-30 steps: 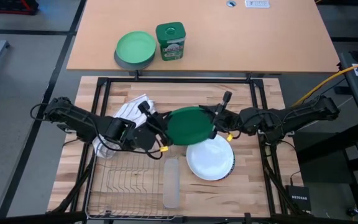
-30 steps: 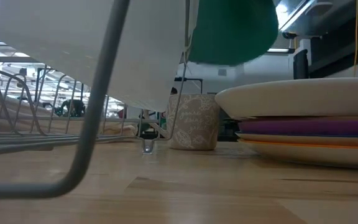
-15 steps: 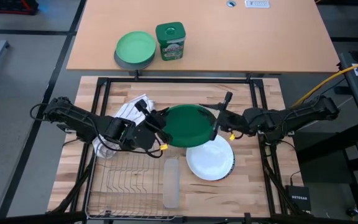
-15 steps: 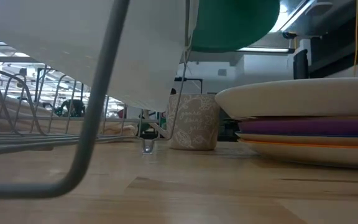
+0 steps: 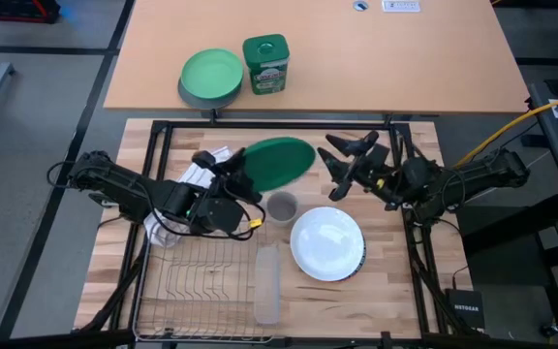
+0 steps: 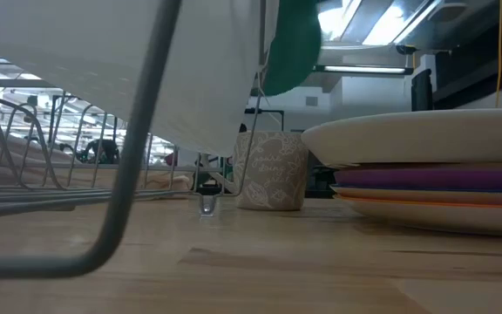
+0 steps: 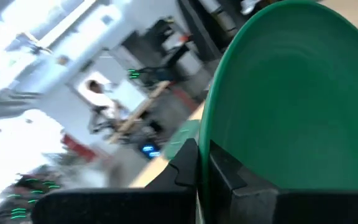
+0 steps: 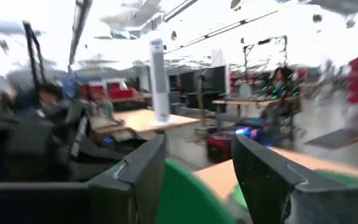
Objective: Sort dishes
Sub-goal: Put the green plate into the dish rack
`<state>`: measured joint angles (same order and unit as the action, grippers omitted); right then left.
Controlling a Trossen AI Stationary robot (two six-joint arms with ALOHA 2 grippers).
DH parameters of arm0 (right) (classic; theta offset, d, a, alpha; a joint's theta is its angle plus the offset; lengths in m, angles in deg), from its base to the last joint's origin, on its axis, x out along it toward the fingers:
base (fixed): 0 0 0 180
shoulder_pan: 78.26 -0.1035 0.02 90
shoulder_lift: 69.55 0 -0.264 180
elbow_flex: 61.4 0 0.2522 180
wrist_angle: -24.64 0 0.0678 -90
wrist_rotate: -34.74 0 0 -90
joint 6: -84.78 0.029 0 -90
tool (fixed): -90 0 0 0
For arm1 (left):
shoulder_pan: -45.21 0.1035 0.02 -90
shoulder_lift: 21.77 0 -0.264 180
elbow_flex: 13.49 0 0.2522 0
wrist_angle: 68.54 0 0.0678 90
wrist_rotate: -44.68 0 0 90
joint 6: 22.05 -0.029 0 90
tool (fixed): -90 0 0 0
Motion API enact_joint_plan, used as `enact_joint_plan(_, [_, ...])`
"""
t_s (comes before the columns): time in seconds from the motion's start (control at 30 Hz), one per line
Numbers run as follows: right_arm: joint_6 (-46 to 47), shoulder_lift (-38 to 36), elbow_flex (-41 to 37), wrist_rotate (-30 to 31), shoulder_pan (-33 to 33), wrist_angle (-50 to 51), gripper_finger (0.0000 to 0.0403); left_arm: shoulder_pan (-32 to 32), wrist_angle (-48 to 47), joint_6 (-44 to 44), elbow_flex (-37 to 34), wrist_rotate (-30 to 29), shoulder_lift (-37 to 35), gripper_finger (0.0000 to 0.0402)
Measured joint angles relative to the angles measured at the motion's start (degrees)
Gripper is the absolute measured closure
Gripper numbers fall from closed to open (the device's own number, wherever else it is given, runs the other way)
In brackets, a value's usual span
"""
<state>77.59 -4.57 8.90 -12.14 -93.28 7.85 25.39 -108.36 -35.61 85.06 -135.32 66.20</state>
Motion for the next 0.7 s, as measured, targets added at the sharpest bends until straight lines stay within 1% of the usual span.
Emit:
enact_joint_plan(0.1, [8.7,0.0,0.0,-3.2,0.0,0.6,0.0213,0.0,0.0,-4.6,0.0,-0.1,0.0,0.0401])
enact_joint_plan(0.17, [16.2,0.0,0.0,-7.0,0.0,0.9,0.0213,0.0,0.0,-7.3,0.0,-0.1,0.0,0.0401])
enact_joint_plan(0.27, [30.5,0.0,0.0,-12.6,0.0,1.2,0.0213,0.1,0.0,-11.2,0.0,-0.1,0.0,0.0401])
enact_joint_plan(0.43, [54.5,0.0,0.0,-19.4,0.1,4.8,0.0213,0.0,0.0,-17.1,0.0,0.0,0.0,0.0401])
enact_joint_plan(0.57, [67.8,0.0,0.0,-20.7,0.1,14.0,0.0213,-0.3,0.0,-20.1,0.0,0.0,0.0,0.0401])
enact_joint_plan(0.67, [74.2,0.0,0.0,-19.6,0.1,20.8,0.0213,-0.9,0.0,-21.7,0.0,0.0,0.0,0.0401])
enact_joint_plan(0.7, [74.8,0.0,0.0,-18.7,0.1,21.9,0.0213,-1.2,0.0,-21.7,0.0,0.0,0.0,0.0401])
